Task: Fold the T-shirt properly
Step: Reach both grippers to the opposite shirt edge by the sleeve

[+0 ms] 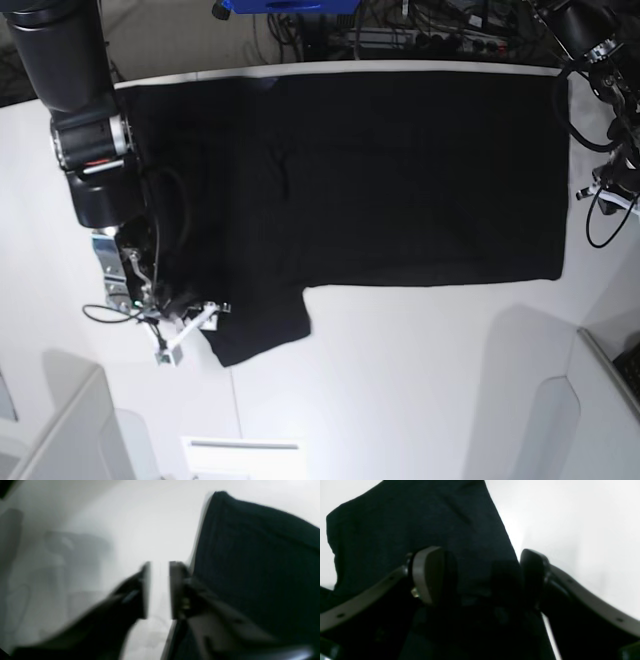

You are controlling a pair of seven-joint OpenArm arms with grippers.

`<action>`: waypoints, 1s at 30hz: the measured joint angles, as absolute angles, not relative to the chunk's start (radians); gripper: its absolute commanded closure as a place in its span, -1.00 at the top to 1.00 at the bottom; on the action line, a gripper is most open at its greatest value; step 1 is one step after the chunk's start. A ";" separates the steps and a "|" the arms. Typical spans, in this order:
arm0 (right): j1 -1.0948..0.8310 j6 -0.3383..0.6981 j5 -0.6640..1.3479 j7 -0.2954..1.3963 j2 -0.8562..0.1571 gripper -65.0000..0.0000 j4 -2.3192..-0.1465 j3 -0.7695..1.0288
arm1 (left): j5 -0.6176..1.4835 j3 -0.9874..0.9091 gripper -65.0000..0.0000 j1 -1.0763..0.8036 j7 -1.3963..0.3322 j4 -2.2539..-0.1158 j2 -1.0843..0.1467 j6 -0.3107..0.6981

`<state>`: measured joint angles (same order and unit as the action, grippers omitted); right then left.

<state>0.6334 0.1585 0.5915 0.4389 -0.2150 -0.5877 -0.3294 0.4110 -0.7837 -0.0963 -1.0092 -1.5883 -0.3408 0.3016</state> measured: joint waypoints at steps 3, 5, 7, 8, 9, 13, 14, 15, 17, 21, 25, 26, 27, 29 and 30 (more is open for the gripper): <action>0.630 0.159 0.593 0.441 -0.218 -0.45 -0.587 -0.329 | 0.400 -0.788 0.22 -0.051 -1.012 -1.520 -0.341 0.300; 0.631 0.159 0.595 0.449 -0.218 -0.85 -0.587 -0.329 | 0.407 -0.781 0.48 -0.023 -1.010 -1.473 -0.354 0.300; 0.628 0.159 0.599 0.451 -0.215 -1.00 -0.587 -0.329 | 0.402 -0.781 0.66 0.005 -1.013 -1.441 -0.368 0.300; 0.627 0.159 0.598 0.449 -0.215 -1.00 -0.587 -0.329 | 0.397 -0.784 0.71 0.025 -1.012 -1.430 -0.369 0.299; 0.627 0.159 0.599 0.449 -0.215 -1.00 -0.587 -0.329 | 0.398 -0.784 0.72 0.046 -1.012 -1.415 -0.371 0.300; 0.627 0.159 0.602 0.452 -0.215 -1.00 -0.587 -0.329 | 0.398 -0.741 0.71 0.143 -1.005 -1.315 -0.377 0.296; 0.627 0.159 0.603 0.452 -0.215 -1.00 -0.587 -0.329 | 0.401 -0.701 0.71 0.165 -1.005 -1.275 -0.391 0.297; 0.626 0.159 0.603 0.451 -0.215 -1.00 -0.587 -0.329 | 0.400 -0.654 0.71 0.183 -0.999 -1.242 -0.401 0.296; 0.626 0.159 0.603 0.451 -0.215 -1.00 -0.587 -0.329 | 0.397 -0.582 0.71 0.215 -0.945 -1.180 -0.414 0.296; 0.626 0.159 0.606 0.451 -0.215 -1.00 -0.587 -0.329 | 0.405 -0.518 0.71 0.276 -0.838 -1.033 -0.410 0.297; 0.626 0.159 0.606 0.451 -0.215 -1.00 -0.587 -0.329 | 0.403 -0.511 0.71 0.321 -0.772 -0.911 -0.416 0.297; 0.626 0.159 0.607 0.451 -0.215 -1.00 -0.587 -0.329 | 0.402 -0.510 0.71 0.333 -0.764 -0.892 -0.419 0.296; 0.626 0.159 0.607 0.452 -0.216 -1.00 -0.587 -0.329 | 0.397 -0.501 0.71 0.341 -0.737 -0.875 -0.421 0.292; 0.626 0.159 0.606 0.453 -0.216 -1.00 -0.587 -0.329 | 0.398 -0.453 0.71 0.352 -0.684 -0.847 -0.422 0.292; 0.626 0.159 0.606 0.451 -0.215 -1.00 -0.587 -0.329 | 0.397 -0.432 0.71 0.360 -0.671 -0.832 -0.422 0.293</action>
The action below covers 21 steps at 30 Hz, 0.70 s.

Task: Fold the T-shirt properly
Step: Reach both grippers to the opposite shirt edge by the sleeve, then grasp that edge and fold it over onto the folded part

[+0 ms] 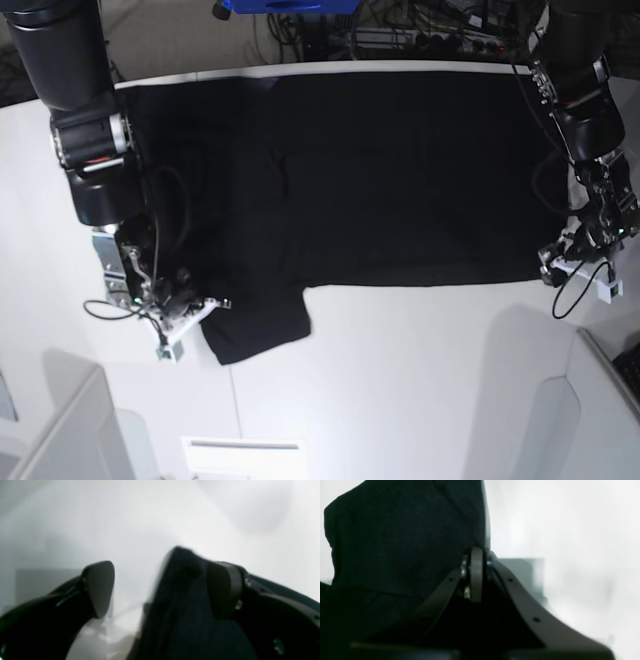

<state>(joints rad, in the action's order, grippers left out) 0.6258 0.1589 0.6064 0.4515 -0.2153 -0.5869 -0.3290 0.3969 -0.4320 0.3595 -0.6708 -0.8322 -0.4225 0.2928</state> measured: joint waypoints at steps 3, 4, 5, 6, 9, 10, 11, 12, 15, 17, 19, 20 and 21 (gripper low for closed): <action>0.626 0.159 0.606 0.453 -0.216 -1.00 -0.587 -0.329 | 0.400 -0.364 0.71 0.375 -0.617 -0.805 -0.424 0.293; 0.626 0.159 0.606 0.452 -0.215 -1.00 -0.587 -0.329 | 0.400 -0.347 0.71 0.381 -0.610 -0.796 -0.425 0.292; 0.626 0.159 0.606 0.452 -0.215 -1.00 -0.587 -0.329 | 0.401 -0.336 0.71 0.387 -0.605 -0.783 -0.426 0.293; 0.626 0.159 0.606 0.452 -0.215 -1.00 -0.587 -0.329 | 0.402 -0.330 0.71 0.398 -0.595 -0.764 -0.427 0.293; 0.626 0.159 0.606 0.453 -0.215 -1.00 -0.587 -0.329 | 0.408 -0.326 0.70 0.403 -0.587 -0.751 -0.427 0.293; 0.626 0.159 0.606 0.452 -0.215 -1.00 -0.587 -0.329 | 0.408 -0.326 0.68 0.405 -0.585 -0.747 -0.427 0.293; 0.625 0.159 0.606 0.452 -0.215 -1.00 -0.587 -0.329 | 0.408 -0.326 0.59 0.406 -0.585 -0.745 -0.427 0.293; 0.625 0.159 0.606 0.452 -0.216 -1.00 -0.587 -0.329 | 0.408 -0.326 0.46 0.407 -0.584 -0.744 -0.427 0.293; 0.622 0.159 0.606 0.451 -0.218 -1.00 -0.590 -0.329 | 0.412 -0.326 -0.13 0.407 -0.585 -0.741 -0.427 0.293; 0.619 0.165 0.606 0.444 -0.218 -1.00 -0.590 -0.329 | 0.416 -0.326 -0.55 0.405 -0.591 -0.740 -0.426 0.293; 0.619 0.166 0.606 0.445 -0.218 -1.00 -0.590 -0.329 | 0.419 -0.326 -0.97 0.401 -0.591 -0.740 -0.424 0.293; 0.619 0.166 0.606 0.444 -0.218 -1.00 -0.590 -0.329 | 0.419 -0.326 -1.00 0.401 -0.590 -0.740 -0.424 0.293; 0.619 0.166 0.606 0.444 -0.218 -1.00 -0.591 -0.329 | 0.422 -0.326 -1.00 0.399 -0.591 -0.741 -0.424 0.293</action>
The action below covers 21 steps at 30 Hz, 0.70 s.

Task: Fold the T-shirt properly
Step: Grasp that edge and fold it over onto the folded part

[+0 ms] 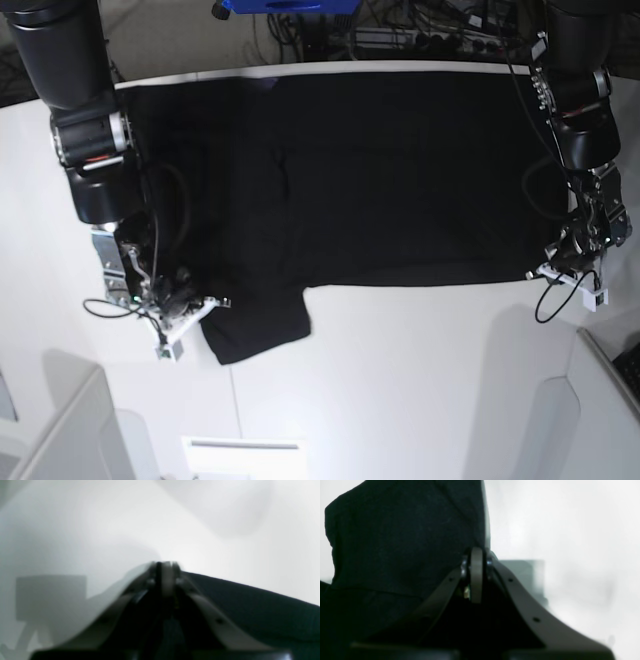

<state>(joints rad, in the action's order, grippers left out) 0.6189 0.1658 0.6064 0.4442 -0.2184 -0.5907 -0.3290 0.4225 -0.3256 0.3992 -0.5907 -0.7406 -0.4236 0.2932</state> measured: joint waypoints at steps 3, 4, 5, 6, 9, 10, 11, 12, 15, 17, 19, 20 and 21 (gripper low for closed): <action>0.614 0.166 0.606 0.427 -0.220 -1.00 -0.594 -0.329 | 0.422 -0.326 -1.00 0.397 -0.603 -0.753 -0.422 0.297; 0.613 0.166 0.606 0.413 -0.221 -1.00 -0.593 -0.329 | 0.421 -0.326 -1.00 0.392 -0.619 -0.772 -0.420 0.296; 0.610 0.166 0.605 0.400 -0.221 -1.00 -0.593 -0.329 | 0.414 -0.325 -1.00 0.373 -0.624 -0.802 -0.418 0.297; 0.609 0.166 0.604 0.393 -0.224 -1.00 -0.593 -0.329 | 0.424 -0.327 -1.00 0.351 -0.626 -0.832 -0.416 0.297; 0.603 0.166 0.599 0.408 -0.244 -1.00 -0.613 -0.329 | 0.417 -0.329 -1.00 0.293 -0.655 -0.925 -0.412 0.303; 0.591 0.163 0.596 0.414 -0.250 -1.00 -0.641 -0.329 | 0.412 -0.330 -1.00 0.279 -0.665 -0.953 -0.411 0.297; 0.573 0.154 0.590 0.415 -0.256 -1.00 -0.679 -0.329 | 0.411 -0.331 -1.00 0.268 -0.682 -0.981 -0.410 0.295; 0.552 0.154 0.587 0.418 -0.260 -1.00 -0.723 -0.329 | 0.410 -0.331 -1.00 0.259 -0.712 -1.011 -0.409 0.296; 0.503 0.163 0.595 0.422 -0.286 -1.00 -0.853 -0.331 | 0.414 -0.330 -1.00 0.240 -0.749 -1.092 -0.406 0.297; 0.492 0.154 0.593 0.427 -0.300 -1.00 -0.906 -0.331 | 0.410 -0.331 -1.00 0.233 -0.753 -1.126 -0.408 0.295; 0.478 0.149 0.595 0.422 -0.308 -1.00 -0.941 -0.331 | 0.414 -0.331 -1.00 0.215 -0.751 -1.153 -0.407 0.297; 0.466 0.123 0.598 0.422 -0.314 -1.00 -0.958 -0.331 | 0.415 -0.330 -1.00 0.201 -0.752 -1.169 -0.406 0.297; 0.453 0.101 0.599 0.419 -0.319 -1.00 -0.969 -0.331 | 0.415 -0.330 -1.00 0.189 -0.752 -1.179 -0.406 0.297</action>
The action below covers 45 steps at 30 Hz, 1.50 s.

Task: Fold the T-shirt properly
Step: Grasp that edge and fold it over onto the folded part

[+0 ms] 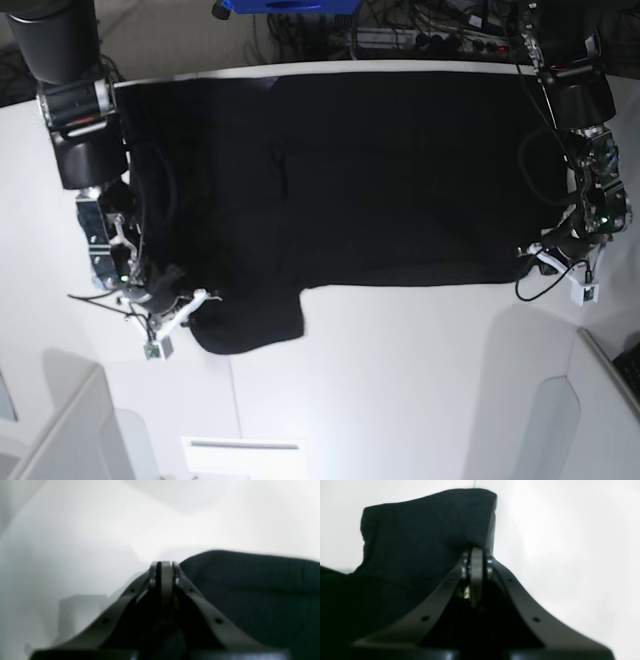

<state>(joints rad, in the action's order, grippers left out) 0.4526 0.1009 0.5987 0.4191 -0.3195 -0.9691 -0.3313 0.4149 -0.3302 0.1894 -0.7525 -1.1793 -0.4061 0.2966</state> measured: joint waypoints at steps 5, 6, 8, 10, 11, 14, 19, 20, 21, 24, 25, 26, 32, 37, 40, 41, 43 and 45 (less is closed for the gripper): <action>0.398 0.070 0.601 0.434 -0.355 -1.00 -1.044 -0.332 | 0.415 -0.330 -1.00 0.129 -0.756 -1.257 -0.406 0.297; 0.392 0.067 0.598 0.431 -0.364 -1.00 -1.068 -0.332 | 0.416 -0.330 -1.00 0.117 -0.756 -1.281 -0.406 0.297; 0.370 0.064 0.600 0.427 -0.368 -1.00 -1.118 -0.316 | 0.414 -0.330 -1.00 0.084 -0.754 -1.337 -0.405 0.297; 0.330 0.044 0.601 0.453 -0.359 -1.00 -1.169 -0.248 | 0.416 -0.351 -1.00 0.041 -0.762 -1.402 -0.402 0.297; 0.305 0.036 0.600 0.479 -0.356 -1.00 -1.196 -0.211 | 0.421 -0.378 -1.00 0.018 -0.760 -1.433 -0.397 0.311; 0.258 0.033 0.595 0.537 -0.363 -1.00 -1.253 -0.152 | 0.423 -0.454 -1.00 -0.019 -0.839 -1.504 -0.378 0.293; 0.201 0.034 0.600 0.588 -0.355 -1.00 -1.364 -0.081 | 0.509 -0.503 -1.00 -0.059 -0.929 -1.621 -0.355 0.304; 0.181 0.033 0.596 0.596 -0.355 -1.00 -1.386 -0.066 | 0.513 -0.509 -1.00 -0.074 -0.929 -1.642 -0.355 0.304; 0.154 0.033 0.597 0.609 -0.355 -1.00 -1.411 -0.049 | 0.522 -0.510 -1.00 -0.092 -0.928 -1.661 -0.355 0.302; 0.091 0.030 0.595 0.657 -0.355 -1.00 -1.468 0.001 | 0.525 -0.511 -1.00 -0.122 -0.936 -1.680 -0.353 0.303; 0.073 0.030 0.599 0.668 -0.354 -1.00 -1.493 0.020 | 0.525 -0.511 -1.00 -0.129 -0.936 -1.689 -0.353 0.303; 0.060 0.030 0.595 0.672 -0.353 -1.00 -1.516 0.039 | 0.526 -0.511 -1.00 -0.135 -0.935 -1.697 -0.354 0.303; -0.041 0.027 0.599 0.682 -0.355 -1.00 -1.625 0.111 | 0.531 -0.511 -1.00 -0.189 -0.935 -1.719 -0.353 0.303; -0.122 0.027 0.602 0.722 -0.350 -1.00 -1.736 0.164 | 0.532 -0.512 -1.00 -0.225 -0.931 -1.811 -0.353 0.300; -0.161 0.026 0.598 0.742 -0.314 -1.00 -1.806 0.220 | 0.538 -0.524 -1.00 -0.247 -0.932 -1.839 -0.350 0.303; -0.177 0.027 0.599 0.769 -0.305 -1.00 -1.833 0.235 | 0.542 -0.550 -1.00 -0.253 -0.932 -1.843 -0.337 0.308; -0.201 0.030 0.600 0.792 -0.293 -1.00 -1.875 0.255 | 0.535 -0.599 -1.00 -0.262 -0.933 -1.843 -0.317 0.307; -0.216 0.030 0.596 0.815 -0.287 -1.00 -1.909 0.261 | 0.529 -0.618 -1.00 -0.279 -0.934 -1.843 -0.319 0.304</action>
